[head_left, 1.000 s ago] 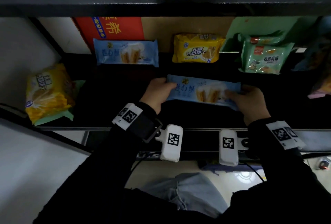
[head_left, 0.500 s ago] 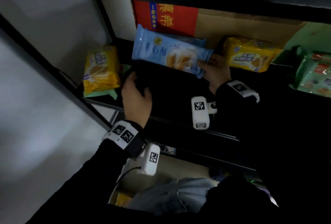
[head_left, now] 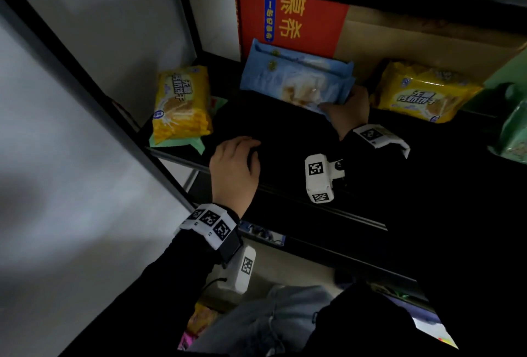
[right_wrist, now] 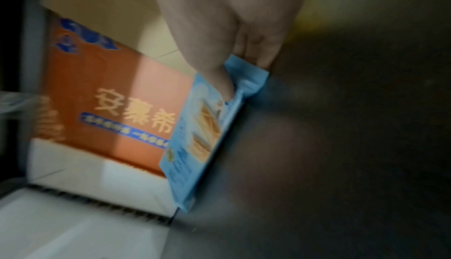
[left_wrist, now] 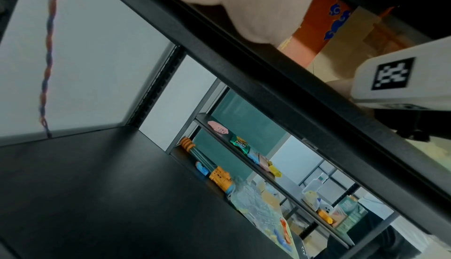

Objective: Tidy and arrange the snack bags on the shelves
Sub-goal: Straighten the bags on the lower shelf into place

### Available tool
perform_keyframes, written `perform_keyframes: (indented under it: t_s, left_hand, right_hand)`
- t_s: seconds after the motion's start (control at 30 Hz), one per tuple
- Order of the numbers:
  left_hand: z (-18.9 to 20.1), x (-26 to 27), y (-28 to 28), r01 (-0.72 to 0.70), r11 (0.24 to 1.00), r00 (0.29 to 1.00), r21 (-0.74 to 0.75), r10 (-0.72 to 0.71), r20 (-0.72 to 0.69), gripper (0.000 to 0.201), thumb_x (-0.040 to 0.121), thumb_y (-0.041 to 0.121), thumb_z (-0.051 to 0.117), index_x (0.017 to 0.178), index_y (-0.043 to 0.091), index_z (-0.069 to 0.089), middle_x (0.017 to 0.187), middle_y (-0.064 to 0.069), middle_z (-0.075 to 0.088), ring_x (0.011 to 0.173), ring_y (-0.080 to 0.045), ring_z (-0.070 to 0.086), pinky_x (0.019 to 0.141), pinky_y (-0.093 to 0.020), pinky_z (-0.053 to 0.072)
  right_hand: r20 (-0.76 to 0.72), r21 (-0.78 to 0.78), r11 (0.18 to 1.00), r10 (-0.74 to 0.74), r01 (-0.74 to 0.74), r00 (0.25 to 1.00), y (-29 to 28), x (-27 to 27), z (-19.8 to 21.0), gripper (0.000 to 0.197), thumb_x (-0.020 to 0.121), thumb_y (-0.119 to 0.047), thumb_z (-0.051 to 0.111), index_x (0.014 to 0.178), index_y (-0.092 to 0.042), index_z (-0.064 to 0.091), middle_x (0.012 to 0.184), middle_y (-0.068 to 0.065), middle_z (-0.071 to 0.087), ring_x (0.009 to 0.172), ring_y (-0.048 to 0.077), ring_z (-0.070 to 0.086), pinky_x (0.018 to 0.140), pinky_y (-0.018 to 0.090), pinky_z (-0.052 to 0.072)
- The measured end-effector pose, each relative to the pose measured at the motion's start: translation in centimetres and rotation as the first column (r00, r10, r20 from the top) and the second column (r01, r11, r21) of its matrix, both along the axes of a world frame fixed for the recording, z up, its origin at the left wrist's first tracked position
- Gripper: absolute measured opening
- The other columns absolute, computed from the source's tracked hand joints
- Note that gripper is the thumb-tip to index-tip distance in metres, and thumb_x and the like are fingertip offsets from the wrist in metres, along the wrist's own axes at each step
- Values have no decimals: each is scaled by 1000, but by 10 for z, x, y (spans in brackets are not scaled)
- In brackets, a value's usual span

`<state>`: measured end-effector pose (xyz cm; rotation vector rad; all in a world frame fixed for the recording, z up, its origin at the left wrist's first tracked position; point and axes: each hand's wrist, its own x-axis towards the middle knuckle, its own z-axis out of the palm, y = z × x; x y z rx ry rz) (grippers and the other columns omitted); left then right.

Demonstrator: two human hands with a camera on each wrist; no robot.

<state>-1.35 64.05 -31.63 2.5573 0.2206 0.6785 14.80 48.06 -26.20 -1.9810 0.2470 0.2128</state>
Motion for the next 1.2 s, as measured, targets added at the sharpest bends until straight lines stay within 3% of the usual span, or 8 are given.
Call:
perform_keyframes:
  t_s: [0.13,0.47,0.6,0.7,0.8,0.9,1.07,1.2]
  left_hand:
    - [2,-1,-1,-5,1000,1000,-4,5,-5,20,85,4,61,103,5,72,107,-12,69,99,-35,62,88,-40,45]
    - [-1,0,-2,-25,999,1000,-21,25,8,22,83,5,62,103,8,71,109,-10,69,100,-34,62,84,-38,44]
    - [-1,0,-2,-6,999,1000,-32,6,4,19,83,2,63,98,9,72,105,-9,70,97,-33,62,83,-35,43]
    - [8,-14,0,78,972,993,-219,-56,107,20,81,-6,55,82,7,70,91,-1,65,93,-22,60,85,-15,38]
    - [33,-36,16,14,952,939,-305,92,330,20,75,1,44,74,12,61,86,9,53,86,-12,52,82,-10,36]
    - [56,-40,54,-187,859,836,-477,394,383,22,77,2,43,84,17,57,89,4,53,84,-19,53,78,-29,43]
    - [68,-19,106,-414,695,859,-587,512,-1,29,97,11,44,119,-2,58,121,-17,61,110,-25,58,97,-32,45]
    - [62,-16,94,-398,715,901,-575,422,-100,32,101,18,42,118,1,63,116,-15,65,106,-24,59,80,-18,38]
  right_hand:
    - [48,-28,998,-61,62,997,2,3,-4,59,80,-10,68,130,-4,37,130,12,51,115,30,53,86,31,41]
    - [109,-10,989,-147,149,983,4,-5,-8,74,76,-12,73,136,-5,31,138,15,45,127,31,46,106,43,40]
    - [339,-39,962,-240,269,910,6,-19,1,56,77,-12,66,128,-2,43,126,14,53,118,30,52,100,41,42]
    - [401,11,1000,-12,9,916,37,-32,21,28,84,-9,59,110,3,58,106,17,62,103,28,60,88,34,47]
    - [241,27,913,388,-406,889,83,-46,40,17,90,-20,60,90,-5,67,82,7,63,81,20,59,71,32,45]
    - [-111,296,803,567,-517,816,123,-59,52,45,92,-41,57,126,-12,54,99,-2,56,97,18,55,74,30,45]
    - [-284,335,787,609,-519,741,156,-75,51,62,83,-51,65,130,-12,50,114,7,60,101,27,60,79,38,52]
    - [-264,364,782,608,-506,749,158,-81,47,55,83,-39,70,125,-8,53,120,10,63,102,23,61,77,34,54]
